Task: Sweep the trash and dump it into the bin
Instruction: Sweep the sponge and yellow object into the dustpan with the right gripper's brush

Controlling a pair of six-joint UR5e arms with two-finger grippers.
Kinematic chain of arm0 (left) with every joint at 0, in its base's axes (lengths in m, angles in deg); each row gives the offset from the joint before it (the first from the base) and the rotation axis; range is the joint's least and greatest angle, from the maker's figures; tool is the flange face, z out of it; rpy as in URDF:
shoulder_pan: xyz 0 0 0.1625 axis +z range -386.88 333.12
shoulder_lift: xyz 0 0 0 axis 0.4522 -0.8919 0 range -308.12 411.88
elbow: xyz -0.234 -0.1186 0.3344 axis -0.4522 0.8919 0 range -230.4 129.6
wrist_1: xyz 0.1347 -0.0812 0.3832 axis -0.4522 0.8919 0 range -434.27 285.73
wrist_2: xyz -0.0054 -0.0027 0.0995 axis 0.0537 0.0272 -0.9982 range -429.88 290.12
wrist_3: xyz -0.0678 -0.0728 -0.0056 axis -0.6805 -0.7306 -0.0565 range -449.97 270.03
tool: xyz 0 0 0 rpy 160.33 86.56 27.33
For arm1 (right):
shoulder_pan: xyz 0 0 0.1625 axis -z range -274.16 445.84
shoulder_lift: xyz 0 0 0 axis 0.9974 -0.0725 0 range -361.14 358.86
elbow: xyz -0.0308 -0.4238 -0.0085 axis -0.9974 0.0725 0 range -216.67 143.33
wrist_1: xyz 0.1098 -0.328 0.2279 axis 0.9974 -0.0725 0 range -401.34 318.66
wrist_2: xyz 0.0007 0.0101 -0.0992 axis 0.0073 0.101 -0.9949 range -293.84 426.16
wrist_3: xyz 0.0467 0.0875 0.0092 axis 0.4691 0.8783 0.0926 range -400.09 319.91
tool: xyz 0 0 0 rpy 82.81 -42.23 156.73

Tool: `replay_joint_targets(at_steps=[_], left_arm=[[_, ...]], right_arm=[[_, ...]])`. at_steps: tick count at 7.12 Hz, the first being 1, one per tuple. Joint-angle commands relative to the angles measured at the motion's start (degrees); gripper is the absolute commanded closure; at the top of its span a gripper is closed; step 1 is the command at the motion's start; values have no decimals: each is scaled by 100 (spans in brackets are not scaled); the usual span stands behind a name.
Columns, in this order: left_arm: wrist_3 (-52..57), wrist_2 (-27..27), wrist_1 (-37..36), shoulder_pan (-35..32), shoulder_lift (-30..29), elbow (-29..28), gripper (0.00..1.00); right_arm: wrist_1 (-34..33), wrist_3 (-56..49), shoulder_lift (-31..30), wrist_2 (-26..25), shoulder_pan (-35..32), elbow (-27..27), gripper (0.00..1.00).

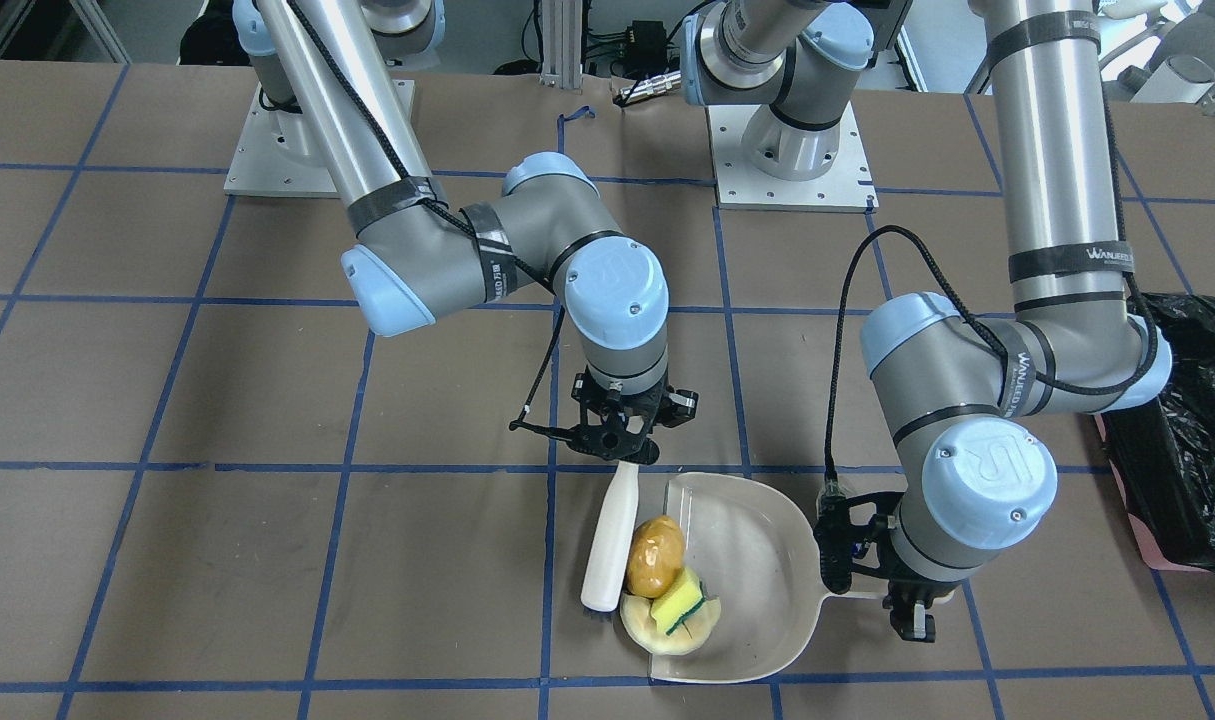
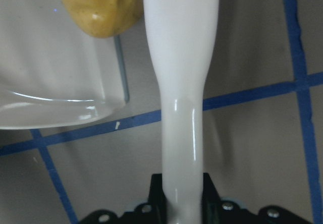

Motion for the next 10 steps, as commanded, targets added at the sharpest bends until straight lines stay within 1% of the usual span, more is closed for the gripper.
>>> replay_joint_targets(at_steps=[1, 2, 4, 5, 7, 8, 9, 10], left_arm=[[-8, 33, 9, -2, 8, -3, 70], [-8, 42, 9, -2, 0, -3, 70], [-8, 51, 9, -2, 0, -3, 70], [0, 8, 0, -2, 17, -3, 70], [18, 95, 0, -2, 17, 5, 70], [18, 104, 0, -2, 17, 6, 70], [18, 112, 0, 7, 26, 6, 70], [18, 391, 9, 94, 43, 23, 70]], right_arm=[[-195, 317, 248, 350, -312, 441, 100], [-344, 406, 336, 379, -383, 565, 100], [-372, 433, 355, 598, -550, 645, 100], [-319, 477, 320, 538, -603, 672, 100], [231, 512, 48, 397, -595, 628, 100], [513, 799, -118, 414, -603, 610, 100], [882, 855, -285, 388, -603, 602, 100], [1338, 768, -522, 40, -534, 593, 100]])
